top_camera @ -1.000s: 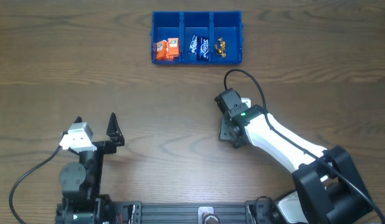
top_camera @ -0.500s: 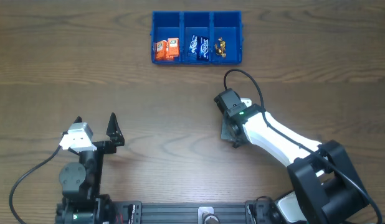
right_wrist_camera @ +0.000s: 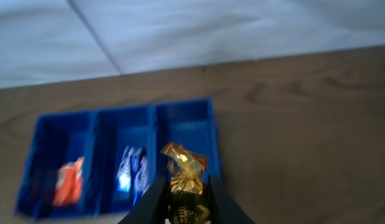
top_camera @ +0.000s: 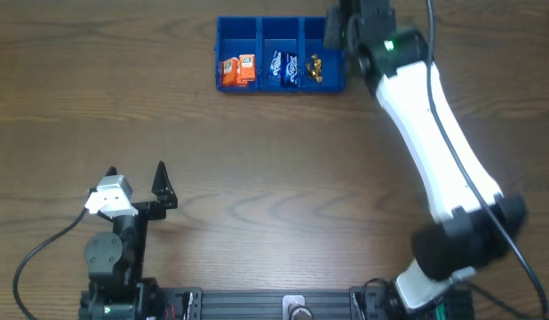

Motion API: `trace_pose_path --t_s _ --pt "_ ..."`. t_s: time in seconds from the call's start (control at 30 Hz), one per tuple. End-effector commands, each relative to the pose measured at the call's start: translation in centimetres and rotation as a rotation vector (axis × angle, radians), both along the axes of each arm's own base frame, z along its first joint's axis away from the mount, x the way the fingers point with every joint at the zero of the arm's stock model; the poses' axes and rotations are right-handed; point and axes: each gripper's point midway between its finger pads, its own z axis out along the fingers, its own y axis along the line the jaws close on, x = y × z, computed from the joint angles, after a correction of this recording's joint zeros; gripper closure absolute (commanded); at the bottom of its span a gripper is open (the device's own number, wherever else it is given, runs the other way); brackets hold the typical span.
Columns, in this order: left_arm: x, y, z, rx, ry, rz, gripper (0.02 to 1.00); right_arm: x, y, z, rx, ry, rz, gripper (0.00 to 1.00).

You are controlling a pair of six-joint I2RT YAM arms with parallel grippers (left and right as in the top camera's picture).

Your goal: Sort Candies Into Trays

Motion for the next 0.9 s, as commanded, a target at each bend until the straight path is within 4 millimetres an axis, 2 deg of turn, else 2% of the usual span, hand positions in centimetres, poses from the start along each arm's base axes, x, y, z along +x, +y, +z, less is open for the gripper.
trace_pose_path --t_s 0.03,0.1,0.13,0.27,0.33,0.37,0.4,0.43,0.47,0.53,0.57,0.6,0.63,0.7,0.77,0.83,0.9 --pt "-0.1 0.2 -1.7 0.007 0.053 0.012 0.02 4.8 0.8 -6.5 -0.065 0.058 0.031 0.787" --pt "-0.1 0.2 -1.7 0.007 0.053 0.012 0.02 5.9 1.3 -9.8 -0.049 0.093 0.048 0.787" --pt "-0.1 0.2 -1.7 0.007 0.053 0.012 0.02 6.0 1.3 -10.6 -0.052 0.105 0.046 0.787" --pt "-0.1 0.2 -1.7 0.007 0.053 0.012 0.02 6.0 1.3 -10.9 -0.056 0.112 0.047 0.757" --pt "-0.1 0.2 -1.7 0.007 0.053 0.012 0.02 6.0 1.2 -10.9 -0.058 0.115 0.047 0.61" --pt "-0.1 0.2 -1.7 0.007 0.053 0.012 0.02 6.0 1.2 -10.9 -0.058 0.115 0.047 0.417" --pt "-0.1 0.2 -1.7 0.007 0.053 0.012 0.02 5.9 1.2 -10.6 -0.058 0.113 0.047 0.332" --pt "-0.1 0.2 -1.7 0.007 0.053 0.012 0.02 5.7 1.1 -10.1 -0.057 0.107 0.048 0.305" --pt "-0.1 0.2 -1.7 0.007 0.053 0.012 0.02 5.1 0.9 -8.5 -0.055 0.091 0.049 0.275" --pt "-0.1 0.2 -1.7 0.007 0.053 0.012 0.02 3.3 0.2 -4.1 -0.068 0.03 0.062 0.233" --pt "-0.1 0.2 -1.7 0.007 0.053 0.012 0.02 1.5 -0.9 -0.9 -0.087 -0.025 0.07 0.2" --pt "-0.1 0.2 -1.7 0.007 0.053 0.012 0.02 0.1 -2.1 0.9 -0.09 -0.065 0.05 0.183" --pt "-0.1 0.2 -1.7 0.007 0.053 0.012 0.02 -1.7 -3.9 2.5 -0.09 -0.108 0.02 0.161" --pt "-0.1 0.2 -1.7 0.007 0.053 0.012 0.02 -6.4 -7.6 3.8 -0.092 -0.178 -0.026 0.084" --pt "-0.1 0.2 -1.7 0.007 0.053 0.012 0.023 -11.4 -9.6 3.1 -0.086 -0.213 -0.054 0.003" --pt "-0.1 0.2 -1.7 0.007 0.053 0.012 0.02 -18.1 -11.6 0.0 -0.079 -0.241 -0.08 0.003" --pt "-0.1 0.2 -1.7 0.007 0.053 0.012 0.023 -22.1 -12.7 -2.8 -0.031 -0.307 -0.077 0.003"
